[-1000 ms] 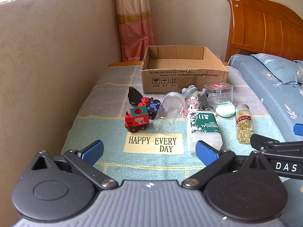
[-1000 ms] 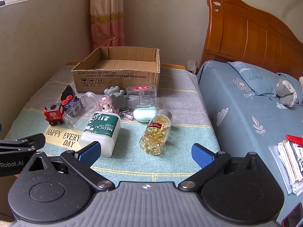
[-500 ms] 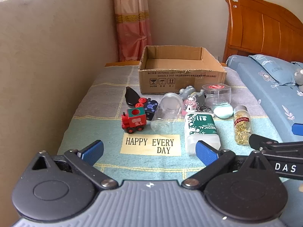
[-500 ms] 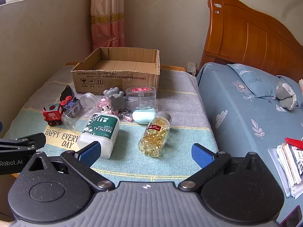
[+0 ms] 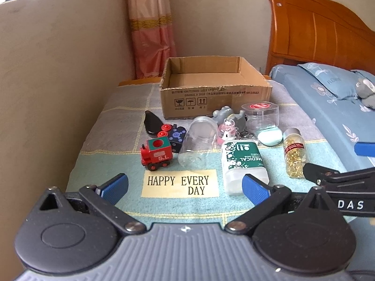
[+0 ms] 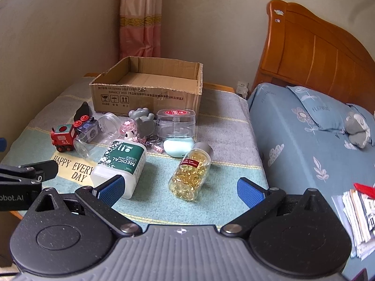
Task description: Organize rigid objects
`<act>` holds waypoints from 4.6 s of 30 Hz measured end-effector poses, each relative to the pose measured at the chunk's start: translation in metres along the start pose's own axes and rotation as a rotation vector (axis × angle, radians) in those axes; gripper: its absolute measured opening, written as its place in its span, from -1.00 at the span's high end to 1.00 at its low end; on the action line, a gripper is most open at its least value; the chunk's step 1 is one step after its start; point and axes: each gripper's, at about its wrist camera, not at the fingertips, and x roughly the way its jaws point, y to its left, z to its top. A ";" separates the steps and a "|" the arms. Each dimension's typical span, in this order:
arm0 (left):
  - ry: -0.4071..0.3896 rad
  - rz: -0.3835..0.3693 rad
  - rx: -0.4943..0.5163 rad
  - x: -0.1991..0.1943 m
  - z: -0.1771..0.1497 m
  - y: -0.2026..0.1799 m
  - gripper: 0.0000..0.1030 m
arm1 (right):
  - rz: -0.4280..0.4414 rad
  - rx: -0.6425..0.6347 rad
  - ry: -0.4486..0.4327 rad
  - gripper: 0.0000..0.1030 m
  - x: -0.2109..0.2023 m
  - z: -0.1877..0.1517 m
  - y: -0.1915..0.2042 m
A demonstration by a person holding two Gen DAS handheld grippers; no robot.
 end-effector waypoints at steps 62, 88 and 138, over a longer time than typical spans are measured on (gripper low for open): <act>0.155 0.015 -0.107 0.148 0.003 0.077 -0.99 | 0.468 -0.315 0.025 -1.00 0.101 -0.012 -0.085; 0.107 0.020 -0.104 0.146 -0.003 0.077 -0.99 | 0.407 -0.302 0.251 -1.00 0.119 -0.005 -0.041; 0.110 -0.022 -0.159 0.144 0.017 0.075 -0.09 | 0.313 -0.292 0.096 -0.94 0.126 0.007 -0.026</act>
